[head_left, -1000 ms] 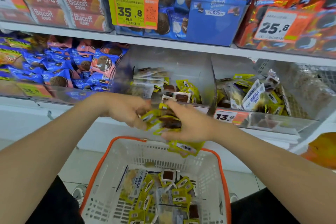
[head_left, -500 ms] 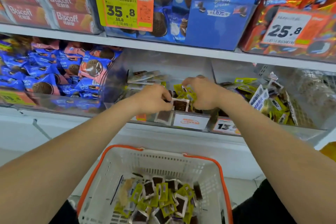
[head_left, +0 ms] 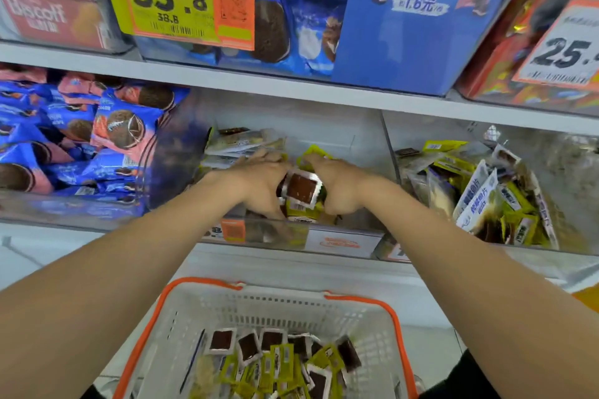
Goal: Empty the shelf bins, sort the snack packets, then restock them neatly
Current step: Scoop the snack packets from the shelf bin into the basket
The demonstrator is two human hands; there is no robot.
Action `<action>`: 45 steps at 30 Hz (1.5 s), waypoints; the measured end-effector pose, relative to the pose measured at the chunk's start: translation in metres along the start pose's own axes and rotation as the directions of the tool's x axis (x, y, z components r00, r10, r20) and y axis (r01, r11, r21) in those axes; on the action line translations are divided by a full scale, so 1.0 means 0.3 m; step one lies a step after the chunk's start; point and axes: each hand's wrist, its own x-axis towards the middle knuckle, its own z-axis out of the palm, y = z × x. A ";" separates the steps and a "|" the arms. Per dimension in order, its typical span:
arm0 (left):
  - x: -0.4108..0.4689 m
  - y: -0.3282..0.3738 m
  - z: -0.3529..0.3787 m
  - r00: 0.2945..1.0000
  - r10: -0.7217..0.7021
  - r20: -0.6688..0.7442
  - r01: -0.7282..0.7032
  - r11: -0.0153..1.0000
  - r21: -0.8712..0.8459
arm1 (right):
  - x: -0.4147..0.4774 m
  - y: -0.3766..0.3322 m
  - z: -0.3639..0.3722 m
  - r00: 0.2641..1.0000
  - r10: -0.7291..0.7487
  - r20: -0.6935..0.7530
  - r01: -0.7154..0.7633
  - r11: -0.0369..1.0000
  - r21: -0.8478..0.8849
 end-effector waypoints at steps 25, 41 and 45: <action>-0.112 0.005 0.014 0.940 -0.098 -0.326 -0.134 0.774 -0.618 | -0.101 -0.012 -0.001 0.946 0.066 -0.317 0.058 0.929 0.365; -0.464 0.241 -0.091 0.740 -0.287 -0.608 -0.436 0.483 -0.759 | -0.456 -0.109 -0.022 0.608 -0.112 -0.786 0.589 0.727 0.352; -0.509 0.219 -0.025 0.956 -0.150 -0.253 -0.154 0.477 -0.865 | -0.480 -0.061 0.076 0.868 -0.161 -0.469 0.431 0.714 0.552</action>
